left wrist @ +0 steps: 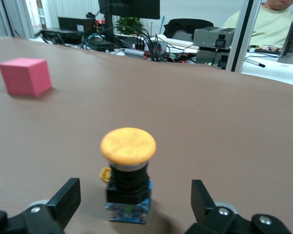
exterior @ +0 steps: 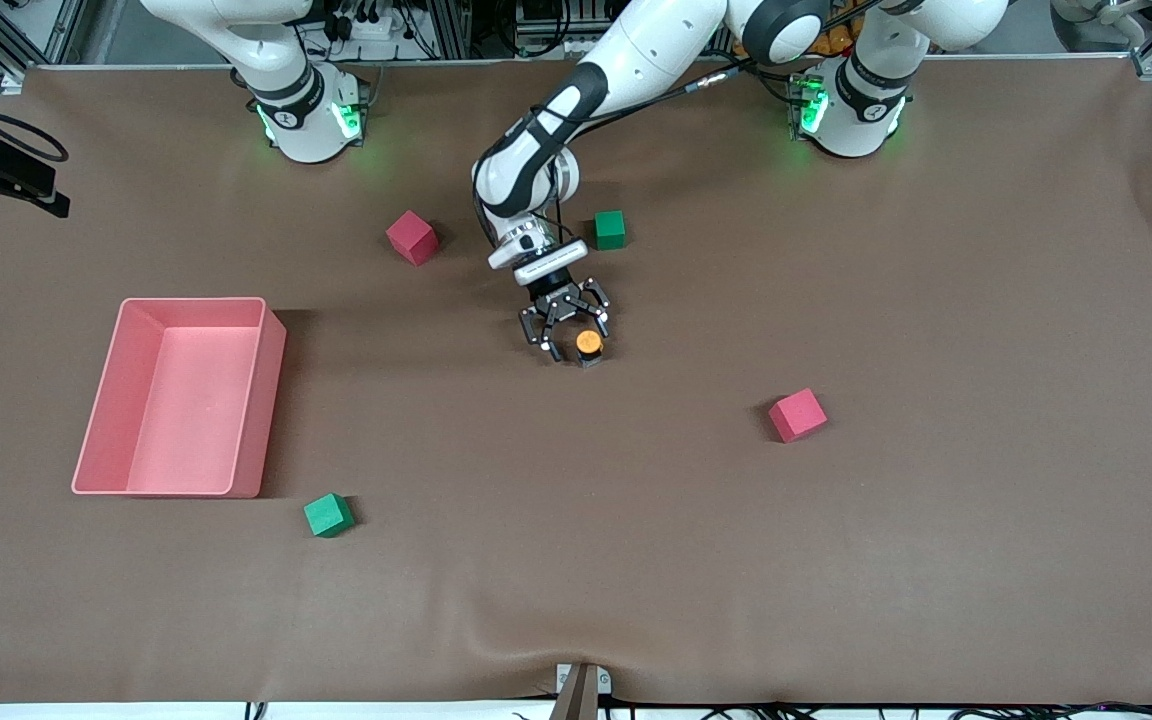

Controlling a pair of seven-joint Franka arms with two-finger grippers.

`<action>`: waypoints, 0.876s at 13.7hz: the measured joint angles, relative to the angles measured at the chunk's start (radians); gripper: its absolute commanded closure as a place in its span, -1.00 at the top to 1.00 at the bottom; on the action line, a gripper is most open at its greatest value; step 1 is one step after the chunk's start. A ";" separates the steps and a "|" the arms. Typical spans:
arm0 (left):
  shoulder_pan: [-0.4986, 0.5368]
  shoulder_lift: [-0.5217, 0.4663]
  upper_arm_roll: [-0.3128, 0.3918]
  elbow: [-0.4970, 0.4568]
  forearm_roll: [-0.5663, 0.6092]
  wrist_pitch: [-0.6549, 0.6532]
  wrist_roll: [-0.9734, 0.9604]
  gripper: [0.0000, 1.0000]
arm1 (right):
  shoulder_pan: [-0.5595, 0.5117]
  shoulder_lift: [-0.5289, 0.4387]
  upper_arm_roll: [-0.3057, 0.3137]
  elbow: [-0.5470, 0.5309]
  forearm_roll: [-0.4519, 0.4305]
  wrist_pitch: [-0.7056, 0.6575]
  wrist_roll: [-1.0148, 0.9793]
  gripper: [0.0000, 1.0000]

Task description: Place and upright button with both arms

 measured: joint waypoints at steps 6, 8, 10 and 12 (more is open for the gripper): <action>-0.013 -0.080 -0.053 0.008 -0.108 -0.043 0.163 1.00 | 0.006 0.000 0.003 0.000 0.000 0.000 0.000 1.00; -0.010 -0.142 -0.059 0.018 -0.187 -0.043 0.267 1.00 | 0.009 0.001 0.003 0.000 0.000 0.000 0.000 1.00; -0.002 -0.229 -0.066 0.025 -0.291 -0.047 0.421 1.00 | 0.010 0.001 0.003 0.000 0.000 0.000 0.000 1.00; 0.027 -0.330 -0.067 0.027 -0.399 -0.055 0.606 1.00 | 0.010 0.002 0.003 0.000 0.000 0.001 0.000 1.00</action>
